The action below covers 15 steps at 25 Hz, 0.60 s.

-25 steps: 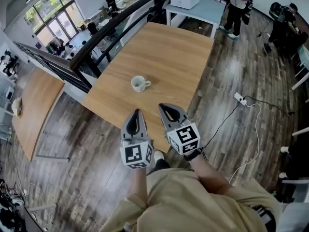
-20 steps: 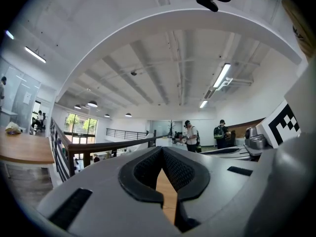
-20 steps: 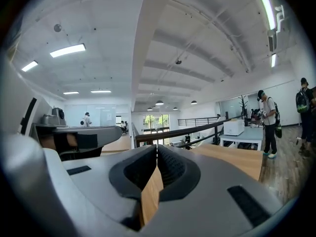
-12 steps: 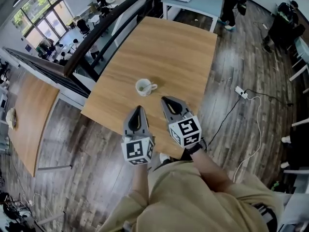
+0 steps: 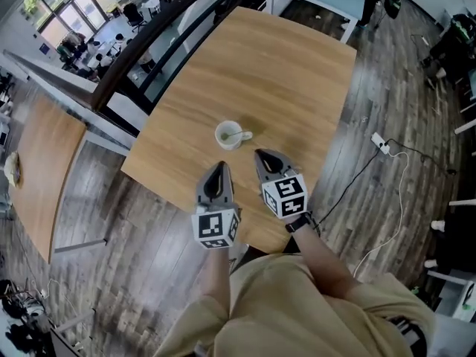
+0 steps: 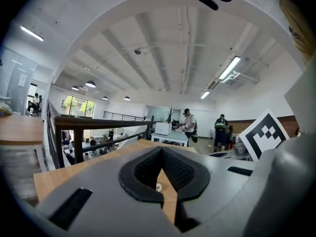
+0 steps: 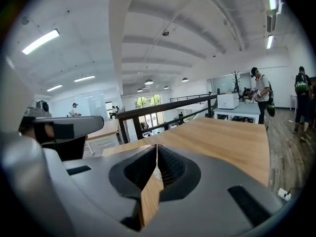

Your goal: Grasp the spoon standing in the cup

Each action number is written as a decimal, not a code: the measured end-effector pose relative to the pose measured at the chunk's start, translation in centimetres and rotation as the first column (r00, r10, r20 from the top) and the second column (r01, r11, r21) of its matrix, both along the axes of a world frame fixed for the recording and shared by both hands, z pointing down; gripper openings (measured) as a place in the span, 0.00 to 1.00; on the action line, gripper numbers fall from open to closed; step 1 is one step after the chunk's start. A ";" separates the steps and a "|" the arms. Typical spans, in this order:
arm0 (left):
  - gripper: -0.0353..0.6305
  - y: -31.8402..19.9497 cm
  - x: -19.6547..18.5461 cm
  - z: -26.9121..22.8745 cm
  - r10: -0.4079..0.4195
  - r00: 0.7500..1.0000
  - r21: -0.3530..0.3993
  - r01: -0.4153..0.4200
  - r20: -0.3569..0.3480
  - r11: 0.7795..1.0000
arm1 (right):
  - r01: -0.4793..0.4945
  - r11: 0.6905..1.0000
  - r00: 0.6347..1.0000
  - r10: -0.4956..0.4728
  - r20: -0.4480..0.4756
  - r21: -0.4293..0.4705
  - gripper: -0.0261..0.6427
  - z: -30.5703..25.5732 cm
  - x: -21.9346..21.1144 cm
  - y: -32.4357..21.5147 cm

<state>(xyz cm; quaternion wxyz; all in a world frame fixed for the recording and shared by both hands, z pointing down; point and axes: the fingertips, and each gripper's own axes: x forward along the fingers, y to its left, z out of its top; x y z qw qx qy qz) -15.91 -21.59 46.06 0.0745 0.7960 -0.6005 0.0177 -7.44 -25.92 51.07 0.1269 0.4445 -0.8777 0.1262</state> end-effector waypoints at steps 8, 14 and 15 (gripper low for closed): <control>0.07 -4.6 -0.5 4.8 -0.031 0.999 -0.054 0.030 -0.025 0.998 | 0.026 0.990 1.000 -0.023 0.017 -0.140 0.06 7.3 -1.3 -5.1; 0.07 -6.6 -1.8 7.4 -0.094 0.994 -0.100 0.089 -0.047 0.991 | 0.036 0.976 0.999 -0.028 0.043 -0.213 0.07 11.0 -1.8 -7.9; 0.07 -6.8 -2.0 7.8 -0.103 0.993 -0.106 0.097 -0.050 0.990 | 0.035 0.974 0.999 -0.026 0.045 -0.222 0.12 11.5 -1.8 -8.3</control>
